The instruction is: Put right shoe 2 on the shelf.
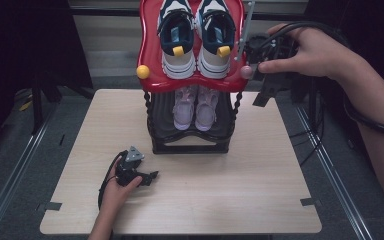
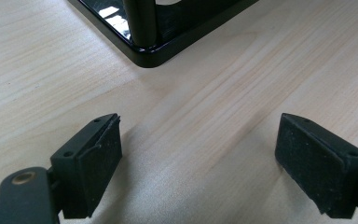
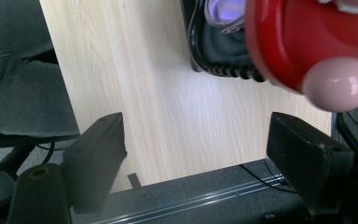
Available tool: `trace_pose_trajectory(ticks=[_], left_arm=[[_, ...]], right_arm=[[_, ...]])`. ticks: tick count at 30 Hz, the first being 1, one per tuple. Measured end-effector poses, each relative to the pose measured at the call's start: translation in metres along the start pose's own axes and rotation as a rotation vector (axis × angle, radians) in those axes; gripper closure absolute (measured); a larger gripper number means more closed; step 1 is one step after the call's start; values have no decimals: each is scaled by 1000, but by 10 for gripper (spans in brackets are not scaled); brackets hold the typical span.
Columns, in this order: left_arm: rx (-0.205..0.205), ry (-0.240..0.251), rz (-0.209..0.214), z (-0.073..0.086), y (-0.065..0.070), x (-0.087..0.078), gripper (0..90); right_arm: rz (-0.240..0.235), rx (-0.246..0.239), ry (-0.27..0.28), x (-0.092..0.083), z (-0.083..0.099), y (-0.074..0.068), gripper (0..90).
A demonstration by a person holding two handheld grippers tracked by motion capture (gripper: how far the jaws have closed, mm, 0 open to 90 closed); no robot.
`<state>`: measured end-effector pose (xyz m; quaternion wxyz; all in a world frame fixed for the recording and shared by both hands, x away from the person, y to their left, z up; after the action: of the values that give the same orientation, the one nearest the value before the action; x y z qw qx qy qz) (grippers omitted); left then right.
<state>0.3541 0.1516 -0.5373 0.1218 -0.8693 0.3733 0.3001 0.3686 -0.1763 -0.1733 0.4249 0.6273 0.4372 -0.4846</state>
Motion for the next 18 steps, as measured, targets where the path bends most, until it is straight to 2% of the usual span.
trace_pose_trajectory(ticks=[5, 18], left_arm=[[6, -1, -2, 0, 0, 0, 139], [1, -6, 5, 1, 0, -1, 139]], right_arm=[[-6, -12, -21, 10, 6, -6, 194], [-31, -9, -25, 27, 19, -22, 196]])
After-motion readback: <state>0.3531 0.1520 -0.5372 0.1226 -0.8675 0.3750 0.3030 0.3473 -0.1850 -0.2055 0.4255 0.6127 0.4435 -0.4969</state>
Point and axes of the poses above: each handheld gripper's, and its own axes: x roughly forward along the jaws, z roughly out of its underside, y roughly to its right, the point moved 4 cm from there along x, roughly forward along the jaws, and after that the axes turned 6 degrees about y, right-handed, at the moved point
